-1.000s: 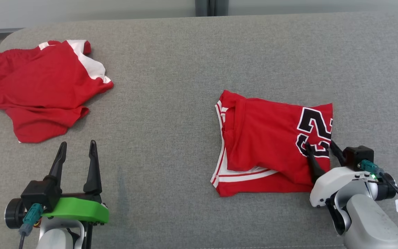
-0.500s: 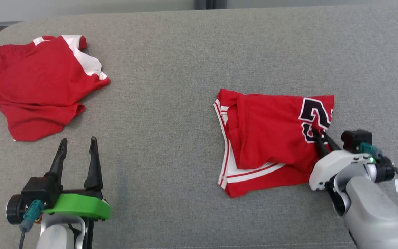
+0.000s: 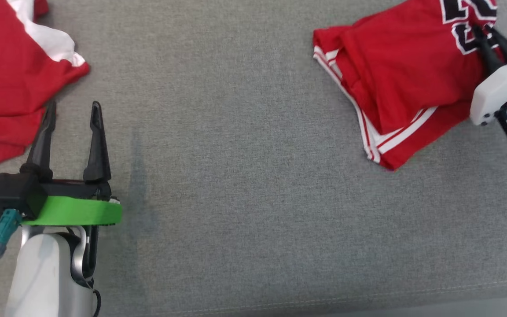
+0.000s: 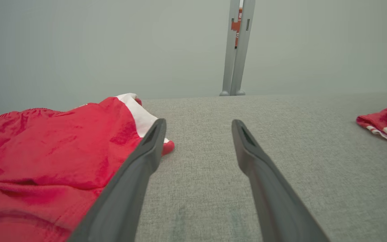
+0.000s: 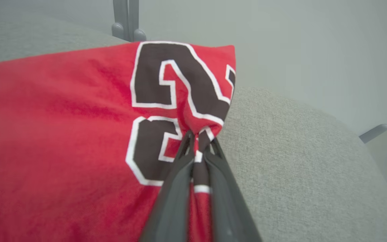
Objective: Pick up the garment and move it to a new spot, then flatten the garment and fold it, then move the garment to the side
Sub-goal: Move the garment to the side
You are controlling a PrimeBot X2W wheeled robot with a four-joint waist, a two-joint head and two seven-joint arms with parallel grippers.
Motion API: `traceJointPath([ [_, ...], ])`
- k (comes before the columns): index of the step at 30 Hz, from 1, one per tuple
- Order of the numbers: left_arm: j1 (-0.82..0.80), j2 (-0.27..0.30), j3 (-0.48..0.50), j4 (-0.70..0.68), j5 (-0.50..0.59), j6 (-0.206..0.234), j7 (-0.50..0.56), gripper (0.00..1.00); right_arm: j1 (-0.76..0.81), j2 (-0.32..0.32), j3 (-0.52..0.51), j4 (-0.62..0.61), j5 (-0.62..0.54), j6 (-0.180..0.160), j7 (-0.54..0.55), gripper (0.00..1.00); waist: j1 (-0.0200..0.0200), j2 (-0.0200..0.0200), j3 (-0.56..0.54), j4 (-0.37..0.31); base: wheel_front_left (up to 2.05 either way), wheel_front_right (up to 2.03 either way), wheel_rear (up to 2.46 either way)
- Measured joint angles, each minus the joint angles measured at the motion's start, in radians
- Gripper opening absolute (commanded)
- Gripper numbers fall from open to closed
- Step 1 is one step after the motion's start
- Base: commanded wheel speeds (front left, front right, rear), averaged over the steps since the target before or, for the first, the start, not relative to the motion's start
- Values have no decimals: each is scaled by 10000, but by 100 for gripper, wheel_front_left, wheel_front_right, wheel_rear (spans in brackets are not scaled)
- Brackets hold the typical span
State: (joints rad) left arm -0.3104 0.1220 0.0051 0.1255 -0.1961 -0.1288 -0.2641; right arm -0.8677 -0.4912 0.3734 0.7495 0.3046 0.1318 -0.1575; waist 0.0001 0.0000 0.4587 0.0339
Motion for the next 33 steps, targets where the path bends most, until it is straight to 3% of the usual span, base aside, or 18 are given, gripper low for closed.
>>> traceJointPath([
  [10,-300,836,-73,-702,104,-2,2,100,-1353,-2090,234,-738,596,0,497,0,1,0,1548,-1004,0,0,0],
  [20,150,1352,217,-1534,136,0,-10,100,-2580,-2838,151,-746,637,0,892,0,1,0,2341,-2108,0,0,0],
  [28,221,1446,190,-1908,132,29,2,100,-3567,-2957,219,-77,506,0,1120,0,0,1,2629,-2224,0,0,0],
  [29,221,1444,174,-1916,132,36,2,100,-3652,-2940,228,46,489,0,1118,21,0,1,2636,-2200,0,0,0],
  [30,219,1438,157,-1914,125,54,2,100,-3691,-2909,240,148,420,0,1068,100,0,1,2631,-2177,0,0,0],
  [33,197,1381,117,-1783,98,75,-2,100,-3757,-2757,249,464,255,0,755,100,0,0,2528,-2125,0,0,0],
])
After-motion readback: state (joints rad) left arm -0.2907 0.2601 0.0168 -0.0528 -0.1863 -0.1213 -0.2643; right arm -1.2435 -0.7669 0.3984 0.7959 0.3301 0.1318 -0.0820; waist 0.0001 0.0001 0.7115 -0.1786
